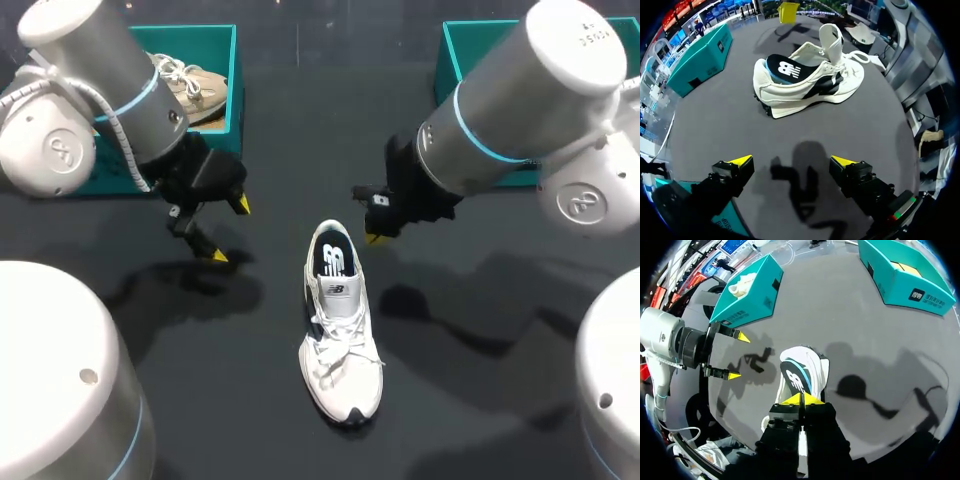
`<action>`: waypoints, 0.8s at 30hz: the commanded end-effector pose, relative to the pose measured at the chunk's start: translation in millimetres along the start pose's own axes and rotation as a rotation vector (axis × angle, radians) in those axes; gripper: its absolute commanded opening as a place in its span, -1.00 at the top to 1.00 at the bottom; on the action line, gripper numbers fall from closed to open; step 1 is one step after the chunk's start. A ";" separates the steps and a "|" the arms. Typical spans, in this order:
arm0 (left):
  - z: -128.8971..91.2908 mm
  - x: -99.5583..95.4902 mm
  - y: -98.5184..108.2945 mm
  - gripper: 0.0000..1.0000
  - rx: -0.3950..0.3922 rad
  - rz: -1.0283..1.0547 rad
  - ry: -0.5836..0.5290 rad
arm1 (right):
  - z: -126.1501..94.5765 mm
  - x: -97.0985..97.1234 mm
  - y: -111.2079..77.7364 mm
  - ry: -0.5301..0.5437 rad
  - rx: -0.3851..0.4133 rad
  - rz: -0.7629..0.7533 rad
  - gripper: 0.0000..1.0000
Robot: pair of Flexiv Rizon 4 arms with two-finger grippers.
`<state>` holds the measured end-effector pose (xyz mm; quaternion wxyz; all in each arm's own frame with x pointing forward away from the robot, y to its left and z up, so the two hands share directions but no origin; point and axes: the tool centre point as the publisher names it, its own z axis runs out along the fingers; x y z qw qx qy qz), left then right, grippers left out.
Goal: Take the shoe out of the shoebox, open the shoe tongue, remove and reinsert the insole, then place the shoe into the shoebox
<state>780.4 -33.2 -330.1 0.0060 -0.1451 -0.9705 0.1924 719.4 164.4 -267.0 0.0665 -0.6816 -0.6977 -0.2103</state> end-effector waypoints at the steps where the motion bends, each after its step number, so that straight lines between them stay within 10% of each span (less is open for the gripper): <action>1: -8.8 4.9 2.8 -1.00 0.003 0.002 -0.003 | 1.6 5.1 -1.6 -0.116 -0.007 0.001 1.00; 24: -16.0 -10.4 23.9 -1.00 -0.079 -0.001 0.000 | 8.2 30.2 -21.6 -0.221 -0.080 0.092 1.00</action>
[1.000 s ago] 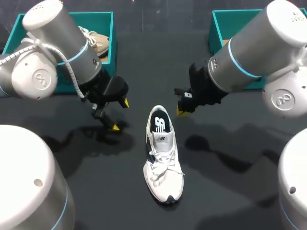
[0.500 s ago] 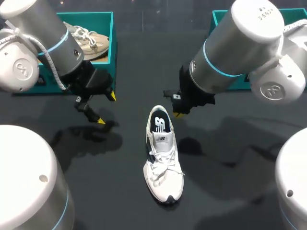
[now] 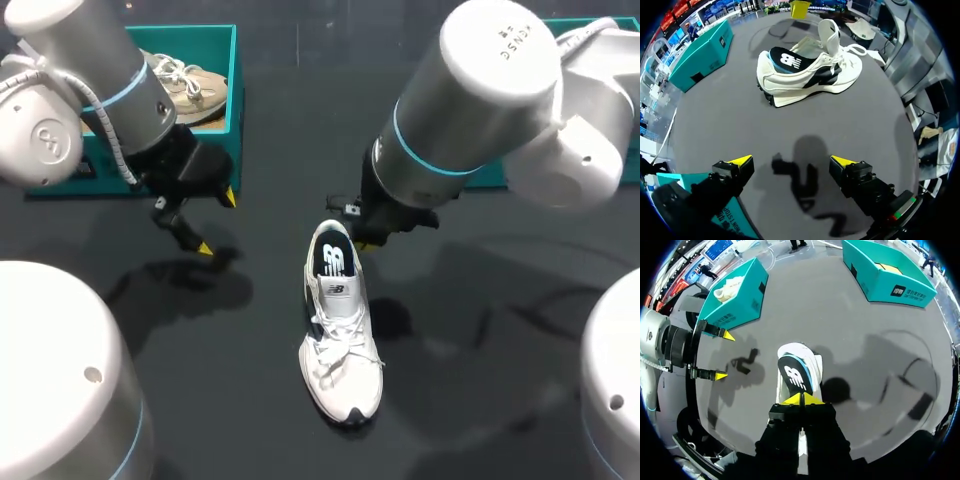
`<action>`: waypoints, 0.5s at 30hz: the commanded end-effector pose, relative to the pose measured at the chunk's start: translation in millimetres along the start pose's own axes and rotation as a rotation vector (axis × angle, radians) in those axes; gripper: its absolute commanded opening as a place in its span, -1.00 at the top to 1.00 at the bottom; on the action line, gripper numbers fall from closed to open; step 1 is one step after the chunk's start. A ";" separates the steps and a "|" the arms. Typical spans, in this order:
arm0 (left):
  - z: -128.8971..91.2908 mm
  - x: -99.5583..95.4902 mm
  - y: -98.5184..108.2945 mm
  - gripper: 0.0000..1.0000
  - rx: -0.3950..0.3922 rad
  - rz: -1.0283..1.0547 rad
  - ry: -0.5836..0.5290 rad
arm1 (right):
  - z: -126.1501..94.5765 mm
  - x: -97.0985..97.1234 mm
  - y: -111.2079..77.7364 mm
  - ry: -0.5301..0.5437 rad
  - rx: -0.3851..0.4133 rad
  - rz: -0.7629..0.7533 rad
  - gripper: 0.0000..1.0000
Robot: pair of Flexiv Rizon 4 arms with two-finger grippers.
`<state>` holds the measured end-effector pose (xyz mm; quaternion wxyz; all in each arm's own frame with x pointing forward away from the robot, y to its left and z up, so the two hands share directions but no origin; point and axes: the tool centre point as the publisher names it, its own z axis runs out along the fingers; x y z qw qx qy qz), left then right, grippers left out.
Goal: Take the shoe out of the shoebox, open the shoe tongue, remove and reinsert the insole, then place the shoe into the shoebox
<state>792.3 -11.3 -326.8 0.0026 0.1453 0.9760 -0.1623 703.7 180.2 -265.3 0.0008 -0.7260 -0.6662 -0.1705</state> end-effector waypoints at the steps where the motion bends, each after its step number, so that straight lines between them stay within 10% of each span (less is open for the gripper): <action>1: -4.9 -6.8 5.4 -1.00 -0.018 -0.005 0.008 | 5.1 16.0 -8.8 -0.072 -0.031 0.017 1.00; 15: -7.1 -9.3 10.9 -1.00 -0.020 -0.020 0.003 | 10.3 20.5 -11.4 -0.149 -0.021 0.067 1.00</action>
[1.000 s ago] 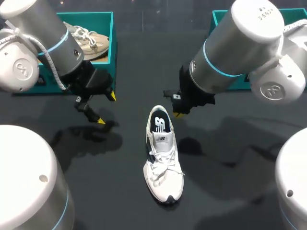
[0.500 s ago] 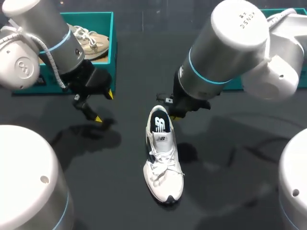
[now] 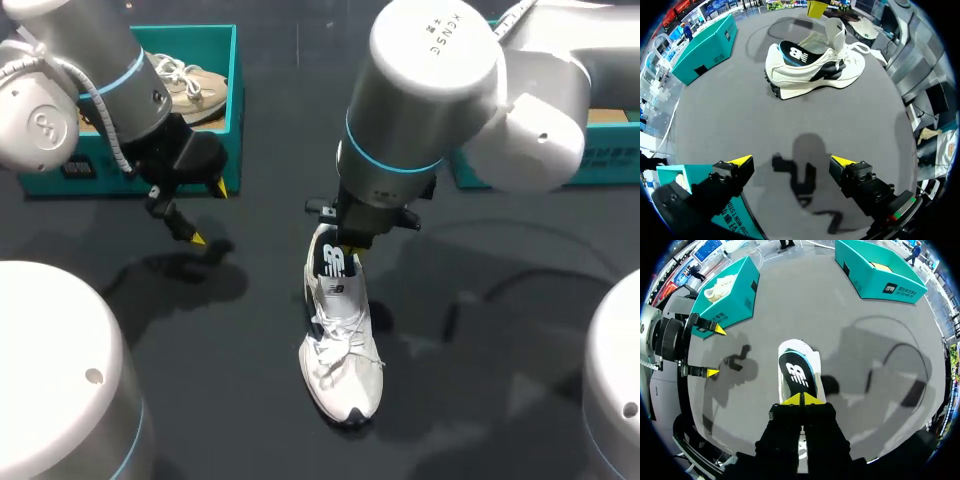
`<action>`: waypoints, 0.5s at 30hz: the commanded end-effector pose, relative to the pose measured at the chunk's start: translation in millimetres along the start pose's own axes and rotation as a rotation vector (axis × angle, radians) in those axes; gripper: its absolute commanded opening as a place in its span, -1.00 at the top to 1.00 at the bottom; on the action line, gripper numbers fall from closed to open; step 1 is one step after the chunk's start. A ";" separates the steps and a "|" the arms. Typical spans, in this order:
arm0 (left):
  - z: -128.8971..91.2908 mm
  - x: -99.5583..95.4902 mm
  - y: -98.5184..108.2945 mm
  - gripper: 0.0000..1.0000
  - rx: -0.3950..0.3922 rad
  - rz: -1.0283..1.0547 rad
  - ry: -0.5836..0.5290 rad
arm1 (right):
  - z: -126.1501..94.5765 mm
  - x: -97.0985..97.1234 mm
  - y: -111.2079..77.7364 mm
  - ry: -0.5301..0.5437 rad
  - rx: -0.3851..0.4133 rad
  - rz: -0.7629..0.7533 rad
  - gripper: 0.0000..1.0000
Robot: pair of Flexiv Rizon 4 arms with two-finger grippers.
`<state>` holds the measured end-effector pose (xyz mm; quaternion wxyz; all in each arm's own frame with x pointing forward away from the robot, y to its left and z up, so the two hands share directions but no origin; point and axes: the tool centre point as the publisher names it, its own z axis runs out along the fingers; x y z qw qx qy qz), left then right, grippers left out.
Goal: Take the shoe out of the shoebox, open the shoe tongue, remove and reinsert the insole, then place the shoe into the shoebox
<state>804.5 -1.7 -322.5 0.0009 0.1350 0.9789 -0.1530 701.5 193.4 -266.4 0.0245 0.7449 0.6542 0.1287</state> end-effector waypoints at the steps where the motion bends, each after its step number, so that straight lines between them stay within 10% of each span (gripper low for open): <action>1: 0.5 -0.1 0.1 -1.00 -0.002 0.001 0.001 | 6.1 8.6 -7.7 -0.047 -0.035 0.035 1.00; 15: 0.5 -0.1 0.1 -1.00 -0.002 0.001 0.001 | 46.0 24.9 -3.0 -0.068 -0.133 -0.108 1.00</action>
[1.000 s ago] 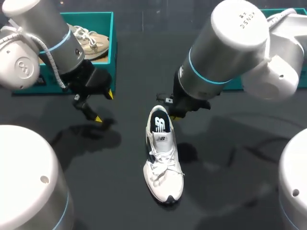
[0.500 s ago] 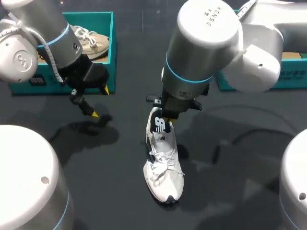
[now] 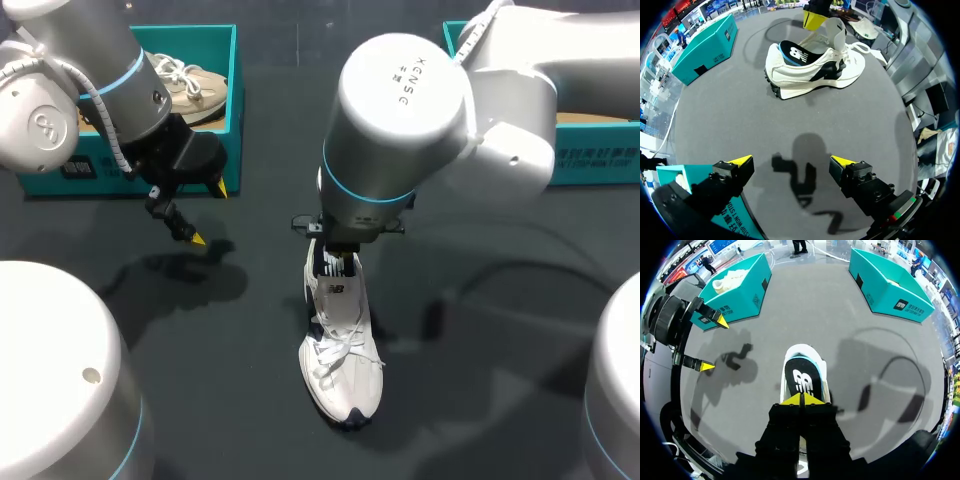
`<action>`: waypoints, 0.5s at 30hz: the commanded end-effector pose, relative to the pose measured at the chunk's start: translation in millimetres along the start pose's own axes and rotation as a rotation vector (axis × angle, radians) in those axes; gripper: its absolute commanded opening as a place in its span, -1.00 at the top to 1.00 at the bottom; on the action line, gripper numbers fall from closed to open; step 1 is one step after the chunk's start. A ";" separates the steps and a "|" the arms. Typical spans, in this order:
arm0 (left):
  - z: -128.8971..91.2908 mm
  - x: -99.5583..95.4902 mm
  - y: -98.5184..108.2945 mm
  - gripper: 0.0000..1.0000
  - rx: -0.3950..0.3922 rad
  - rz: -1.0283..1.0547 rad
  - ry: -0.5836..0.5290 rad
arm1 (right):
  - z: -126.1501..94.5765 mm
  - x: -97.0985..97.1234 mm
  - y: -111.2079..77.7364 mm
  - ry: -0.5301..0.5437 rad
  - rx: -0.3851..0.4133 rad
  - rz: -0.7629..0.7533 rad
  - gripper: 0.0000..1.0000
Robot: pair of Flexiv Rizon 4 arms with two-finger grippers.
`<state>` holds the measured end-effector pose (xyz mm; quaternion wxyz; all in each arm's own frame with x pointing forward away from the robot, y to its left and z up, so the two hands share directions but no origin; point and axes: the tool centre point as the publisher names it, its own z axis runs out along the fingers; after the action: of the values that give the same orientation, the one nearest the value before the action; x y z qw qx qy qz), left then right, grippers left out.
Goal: Take the shoe out of the shoebox, open the shoe tongue, remove and reinsert the insole, then place the shoe into the shoebox
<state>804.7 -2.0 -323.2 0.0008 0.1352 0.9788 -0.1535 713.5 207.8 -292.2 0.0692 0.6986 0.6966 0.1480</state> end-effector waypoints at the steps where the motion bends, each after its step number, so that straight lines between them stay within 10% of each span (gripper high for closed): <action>1: -0.2 0.2 0.1 -1.00 -0.003 0.001 0.000 | 15.8 14.7 -6.8 -0.057 -0.046 0.024 1.00; 15: -0.2 0.2 0.1 -1.00 -0.003 0.001 0.000 | 45.0 22.6 -2.7 -0.048 -0.053 -0.039 1.00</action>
<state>804.8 -1.8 -323.2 0.0006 0.1351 0.9788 -0.1536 724.0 221.1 -315.3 0.0869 0.6796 0.7143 0.1429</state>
